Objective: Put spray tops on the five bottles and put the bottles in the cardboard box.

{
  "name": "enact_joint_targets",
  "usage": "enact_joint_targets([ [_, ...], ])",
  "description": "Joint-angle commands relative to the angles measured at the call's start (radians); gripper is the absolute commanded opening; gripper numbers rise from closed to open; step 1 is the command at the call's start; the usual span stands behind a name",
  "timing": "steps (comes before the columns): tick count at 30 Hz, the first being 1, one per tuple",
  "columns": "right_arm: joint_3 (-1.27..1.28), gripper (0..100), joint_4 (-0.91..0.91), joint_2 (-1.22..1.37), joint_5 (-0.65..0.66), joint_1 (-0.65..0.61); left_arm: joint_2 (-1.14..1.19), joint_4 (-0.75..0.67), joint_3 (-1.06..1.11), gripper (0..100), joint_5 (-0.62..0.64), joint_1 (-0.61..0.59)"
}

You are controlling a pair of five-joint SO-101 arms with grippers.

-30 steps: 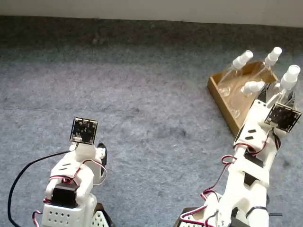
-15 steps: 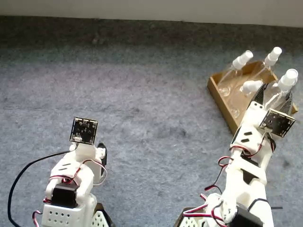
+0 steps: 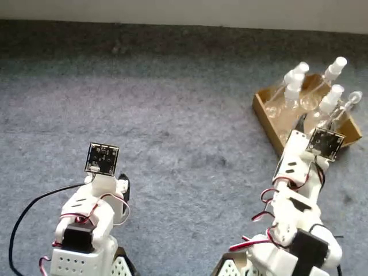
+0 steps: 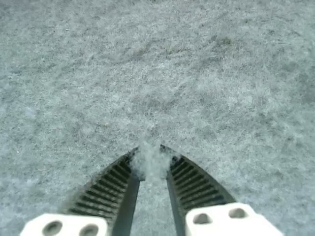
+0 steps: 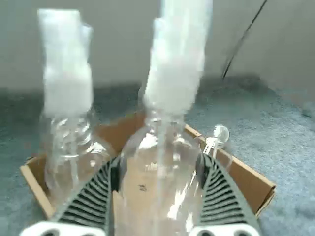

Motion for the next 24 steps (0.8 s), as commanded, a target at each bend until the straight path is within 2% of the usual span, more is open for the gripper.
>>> enact_joint_targets([
  [1,-0.001,4.0,0.002,-0.007,0.021,-0.005,-0.007,-0.008,0.013,1,0.005,-0.007],
  [4,0.001,4.0,0.002,-0.054,0.08,-0.007,-0.007,-0.035,0.019,1,0.005,-0.007],
  [12,0.008,4.0,0.007,-0.128,-0.035,0.008,-0.007,-0.084,0.056,1,0.005,-0.007],
  [24,0.065,4.1,0.008,-0.119,-0.032,0.004,-0.007,-0.083,0.058,1,0.005,-0.007],
])
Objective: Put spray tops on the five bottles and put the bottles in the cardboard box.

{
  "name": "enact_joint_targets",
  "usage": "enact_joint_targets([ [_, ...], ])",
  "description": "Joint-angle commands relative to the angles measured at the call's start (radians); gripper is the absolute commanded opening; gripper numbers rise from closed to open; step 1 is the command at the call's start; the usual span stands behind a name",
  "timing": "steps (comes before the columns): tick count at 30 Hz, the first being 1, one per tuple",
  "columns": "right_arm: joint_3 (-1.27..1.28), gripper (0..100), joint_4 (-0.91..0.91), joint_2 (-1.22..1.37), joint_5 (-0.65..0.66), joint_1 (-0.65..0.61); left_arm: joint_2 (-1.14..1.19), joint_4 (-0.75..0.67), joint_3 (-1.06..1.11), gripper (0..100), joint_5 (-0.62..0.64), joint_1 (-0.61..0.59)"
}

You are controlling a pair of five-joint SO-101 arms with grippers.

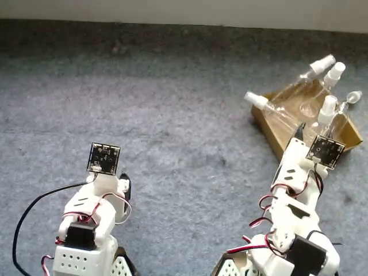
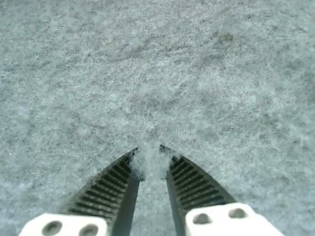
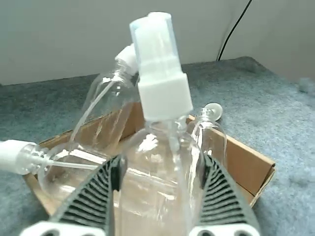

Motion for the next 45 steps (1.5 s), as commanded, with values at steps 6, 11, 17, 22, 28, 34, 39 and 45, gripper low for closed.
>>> enact_joint_targets([
  [6,0.045,4.1,0.002,-0.039,-0.006,-0.004,-0.007,-0.017,-0.004,1,0.005,-0.007],
  [11,0.058,4.1,0.001,-0.039,-0.009,-0.002,-0.007,-0.015,-0.004,1,0.005,-0.007],
  [17,0.058,4.2,0.001,-0.047,-0.006,-0.002,-0.007,-0.017,-0.004,1,0.005,-0.007],
  [22,0.058,11.1,0.001,-0.047,-0.006,-0.002,-0.007,-0.017,-0.004,1,0.005,-0.007],
  [28,0.05,14.6,0.001,-0.048,-0.005,-0.002,-0.007,-0.017,-0.004,1,0.005,-0.007],
  [34,0.048,18.0,0.002,-0.05,0.074,-0.01,-0.007,-0.018,-0.002,1,0.005,-0.007],
  [39,0.053,23.1,0.002,-0.05,0.092,-0.013,-0.007,-0.018,-0.002,1,0.005,-0.007],
  [45,0.056,27.6,0.004,-0.05,0.094,-0.015,-0.007,-0.018,-0.002,1,0.005,-0.007],
])
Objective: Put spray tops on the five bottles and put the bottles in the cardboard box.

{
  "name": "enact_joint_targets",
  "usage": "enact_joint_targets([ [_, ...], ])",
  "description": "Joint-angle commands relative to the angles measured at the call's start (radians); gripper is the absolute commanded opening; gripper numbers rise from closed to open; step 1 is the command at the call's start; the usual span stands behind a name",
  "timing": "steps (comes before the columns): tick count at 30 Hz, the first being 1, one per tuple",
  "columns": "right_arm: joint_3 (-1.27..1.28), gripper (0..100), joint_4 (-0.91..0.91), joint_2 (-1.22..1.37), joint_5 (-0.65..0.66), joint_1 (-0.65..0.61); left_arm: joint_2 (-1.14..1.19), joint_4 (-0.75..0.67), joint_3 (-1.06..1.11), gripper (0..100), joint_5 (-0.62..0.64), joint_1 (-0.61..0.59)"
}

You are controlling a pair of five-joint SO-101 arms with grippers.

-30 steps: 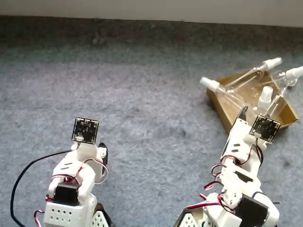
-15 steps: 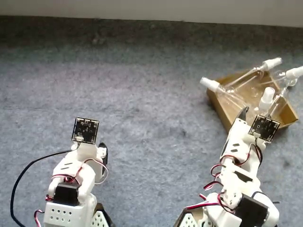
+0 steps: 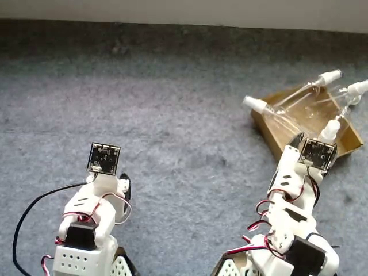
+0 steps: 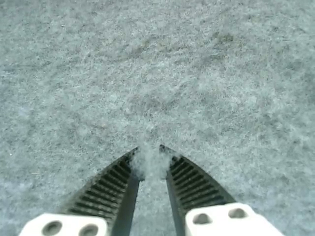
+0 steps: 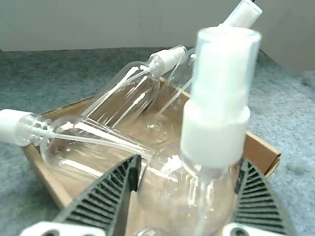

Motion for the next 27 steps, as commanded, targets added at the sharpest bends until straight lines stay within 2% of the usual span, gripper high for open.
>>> enact_joint_targets([
  [1,-0.002,28.6,0.004,-0.039,0.011,-0.008,-0.007,-0.018,-0.002,1,0.005,-0.007],
  [6,-0.002,29.5,0.01,-0.039,0.035,-0.007,-0.007,-0.018,-0.002,1,0.005,-0.007],
  [11,-0.013,29.5,0.171,-0.051,0.052,-0.001,-0.007,-0.018,-0.002,1,0.005,-0.007],
  [15,-0.027,29.5,0.295,-0.174,0.051,-0.01,-0.007,-0.018,-0.002,1,0.005,-0.007],
  [27,-0.114,29.5,0.972,-0.802,0.052,-0.042,-0.007,-0.015,-0.002,1,0.005,-0.007],
])
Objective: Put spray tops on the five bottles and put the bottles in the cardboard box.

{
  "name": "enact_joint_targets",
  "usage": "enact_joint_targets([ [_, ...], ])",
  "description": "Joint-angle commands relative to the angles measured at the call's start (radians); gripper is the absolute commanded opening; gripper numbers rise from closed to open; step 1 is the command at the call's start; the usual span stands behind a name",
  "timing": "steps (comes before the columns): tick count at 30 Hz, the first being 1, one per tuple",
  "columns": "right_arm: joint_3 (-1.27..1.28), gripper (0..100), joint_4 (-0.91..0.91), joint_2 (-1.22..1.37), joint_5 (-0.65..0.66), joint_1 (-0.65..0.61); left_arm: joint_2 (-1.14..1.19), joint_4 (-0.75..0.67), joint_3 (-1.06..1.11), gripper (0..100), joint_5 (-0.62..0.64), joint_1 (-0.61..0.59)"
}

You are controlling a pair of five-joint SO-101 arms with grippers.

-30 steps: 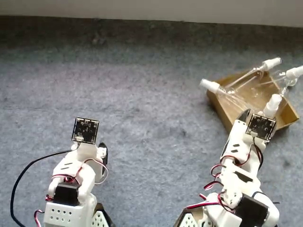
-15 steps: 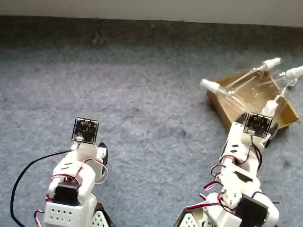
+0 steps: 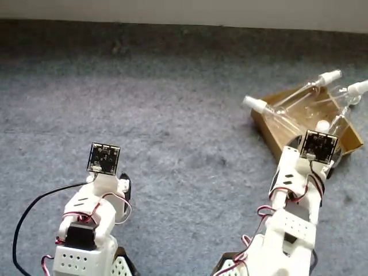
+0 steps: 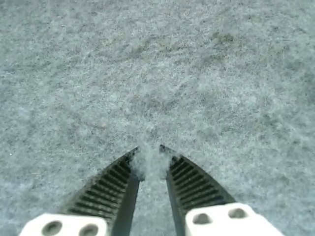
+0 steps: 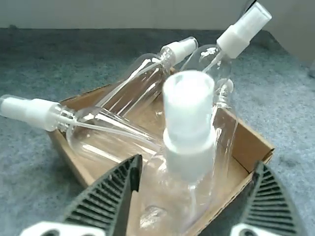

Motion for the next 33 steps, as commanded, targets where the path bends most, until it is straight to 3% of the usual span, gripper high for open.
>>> enact_joint_targets([
  [1,-0.122,29.5,0.22,-0.179,0.009,-0.019,-0.007,-0.014,-0.002,1,0.005,-0.007],
  [6,-0.222,29.5,0.41,-0.283,0.009,-0.022,-0.007,-0.012,-0.002,1,0.006,-0.007],
  [26,-0.697,29.3,0.86,-0.295,0.008,-0.025,-0.007,-0.012,-0.004,1,0.006,-0.015],
  [29,-0.78,29.2,0.9,-0.295,-0.06,-0.062,-0.007,-0.012,-0.004,1,0.006,-0.015],
  [33,-0.9,21.4,0.974,-0.295,-0.103,-0.12,-0.007,-0.012,-0.004,1,0.006,-0.015],
])
